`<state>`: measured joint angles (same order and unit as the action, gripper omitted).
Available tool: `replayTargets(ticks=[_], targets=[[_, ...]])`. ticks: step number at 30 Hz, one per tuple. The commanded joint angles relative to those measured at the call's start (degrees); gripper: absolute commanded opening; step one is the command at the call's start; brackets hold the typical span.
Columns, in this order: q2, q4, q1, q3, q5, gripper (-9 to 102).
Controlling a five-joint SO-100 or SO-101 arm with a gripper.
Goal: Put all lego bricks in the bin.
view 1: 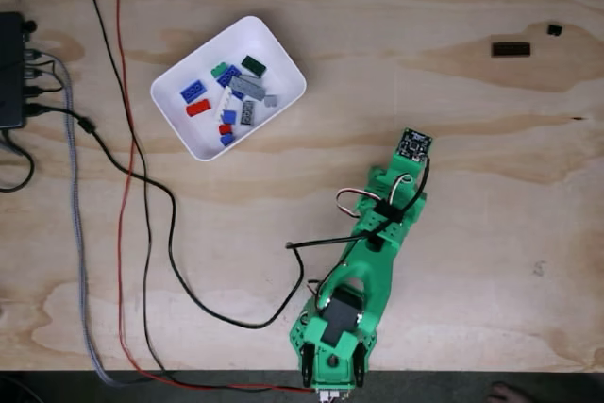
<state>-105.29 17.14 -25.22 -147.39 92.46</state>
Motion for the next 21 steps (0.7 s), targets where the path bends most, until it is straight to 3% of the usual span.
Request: replayTargets(ticks=[1, 5, 11, 15, 17, 19, 21], targets=[[3.16, -4.92, 0.00, 2.90, 2.72, 17], [4.48, -7.21, 0.70, 3.25, 4.39, 17], [2.55, -7.21, 2.46, 1.76, 4.39, 0], [0.26, -6.94, 3.08, 0.70, 3.25, 0], [-2.11, -7.56, 4.48, 0.70, -0.88, 0], [-8.35, -9.67, 8.26, 1.23, -11.69, 0], [-21.36, -2.72, 17.75, 3.34, -22.50, 0]])
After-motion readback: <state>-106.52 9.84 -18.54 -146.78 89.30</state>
